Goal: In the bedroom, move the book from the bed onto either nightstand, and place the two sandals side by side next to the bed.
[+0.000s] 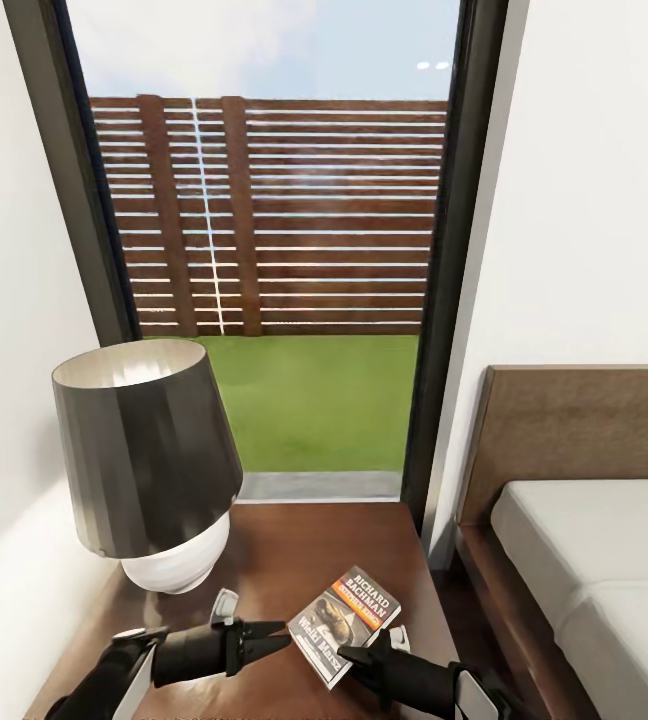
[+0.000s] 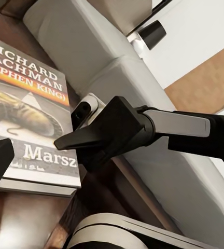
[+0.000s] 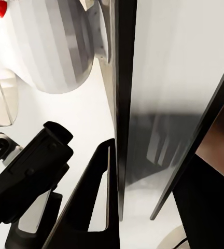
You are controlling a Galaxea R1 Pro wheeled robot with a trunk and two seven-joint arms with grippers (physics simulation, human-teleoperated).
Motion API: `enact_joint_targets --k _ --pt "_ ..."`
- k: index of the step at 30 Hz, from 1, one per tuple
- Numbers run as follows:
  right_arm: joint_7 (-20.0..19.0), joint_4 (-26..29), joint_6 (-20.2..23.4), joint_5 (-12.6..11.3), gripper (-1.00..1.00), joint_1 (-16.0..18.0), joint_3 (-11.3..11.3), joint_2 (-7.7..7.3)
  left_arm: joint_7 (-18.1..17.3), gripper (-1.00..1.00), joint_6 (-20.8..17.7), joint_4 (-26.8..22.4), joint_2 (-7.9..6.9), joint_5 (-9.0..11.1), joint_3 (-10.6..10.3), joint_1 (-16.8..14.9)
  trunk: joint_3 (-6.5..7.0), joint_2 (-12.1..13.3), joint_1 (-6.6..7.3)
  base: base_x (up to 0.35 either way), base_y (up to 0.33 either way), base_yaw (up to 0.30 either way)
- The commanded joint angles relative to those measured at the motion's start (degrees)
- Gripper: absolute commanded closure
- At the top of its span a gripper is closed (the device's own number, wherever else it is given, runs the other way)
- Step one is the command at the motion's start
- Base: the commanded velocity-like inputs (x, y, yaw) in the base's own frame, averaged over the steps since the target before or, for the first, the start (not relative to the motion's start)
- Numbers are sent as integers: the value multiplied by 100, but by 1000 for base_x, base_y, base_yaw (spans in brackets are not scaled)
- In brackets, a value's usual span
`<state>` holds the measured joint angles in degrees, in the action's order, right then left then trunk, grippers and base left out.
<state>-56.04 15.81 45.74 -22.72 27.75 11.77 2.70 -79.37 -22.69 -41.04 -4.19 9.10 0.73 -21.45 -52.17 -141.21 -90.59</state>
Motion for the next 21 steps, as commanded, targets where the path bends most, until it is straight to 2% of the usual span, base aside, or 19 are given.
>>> enact_joint_targets --k 1,3,7,19,21 --pt "-12 1 32 -4 100 2 21 2 -17 -100 -60 0 -2 12 -1 -3 -6 -2 1 0 0 0" --pt "-12 1 32 -4 100 2 21 2 -17 -100 -60 0 1 9 -2 -4 -6 -2 1 0 0 0" --pt "-12 1 32 -4 100 2 21 1 -17 -100 -60 0 0 10 -3 -1 -78 -163 -87 0 0 0" --pt "-12 1 32 -4 100 2 22 1 -17 -100 -60 0 3 10 -3 -1 -78 -163 -87 0 0 0" --pt "-12 1 32 -4 100 2 22 2 -17 -100 -60 0 1 10 -3 -3 -118 -204 -111 0 0 0"
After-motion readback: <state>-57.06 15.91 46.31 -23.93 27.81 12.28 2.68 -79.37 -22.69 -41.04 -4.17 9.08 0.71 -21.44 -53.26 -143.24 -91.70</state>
